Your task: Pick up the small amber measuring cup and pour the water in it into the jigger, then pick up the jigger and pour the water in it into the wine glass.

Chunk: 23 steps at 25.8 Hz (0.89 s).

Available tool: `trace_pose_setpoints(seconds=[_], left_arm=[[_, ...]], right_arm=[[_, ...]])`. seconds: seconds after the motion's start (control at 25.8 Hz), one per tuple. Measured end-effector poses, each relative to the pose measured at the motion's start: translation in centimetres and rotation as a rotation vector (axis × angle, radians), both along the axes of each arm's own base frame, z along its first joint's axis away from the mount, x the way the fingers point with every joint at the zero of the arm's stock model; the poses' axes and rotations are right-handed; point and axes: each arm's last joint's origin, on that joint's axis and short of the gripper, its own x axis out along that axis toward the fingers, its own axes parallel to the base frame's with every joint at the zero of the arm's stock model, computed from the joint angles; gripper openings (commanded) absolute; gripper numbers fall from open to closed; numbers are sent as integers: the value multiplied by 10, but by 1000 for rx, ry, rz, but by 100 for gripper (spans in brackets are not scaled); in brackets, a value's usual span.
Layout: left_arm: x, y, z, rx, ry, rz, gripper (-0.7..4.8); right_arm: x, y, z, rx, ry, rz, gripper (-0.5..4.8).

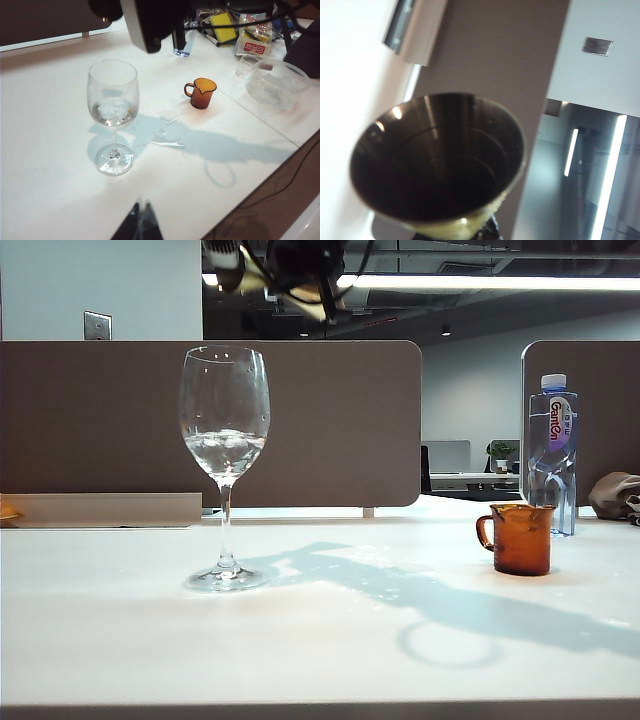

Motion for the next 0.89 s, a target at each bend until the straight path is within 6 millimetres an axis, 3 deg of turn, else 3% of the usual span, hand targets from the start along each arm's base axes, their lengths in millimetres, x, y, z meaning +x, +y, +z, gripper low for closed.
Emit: trace_pose_setpoints(seconds=[0.19,0.35,0.54,0.7,0.77,0.89], left_arm=[[0,0,0,0,0,0,-2],[0,0,0,0,0,0,-2],[0,0,0,0,0,-1,-2],[0,0,0,0,0,0,-2],[0,0,0,0,0,0,-2],[0,0,0,0,0,0,-2]], right_arm=[[-1,-1,17,38,-40,12,-4],[-2,-1,16,101,11,7,-4],[5,-11,9,369,196,-148,-4],[13,-45,3,691,351,-284,-4],[9,-69,-8,929,461,-285,-4],[-2,-89,-59,1159,625,-243,-4]])
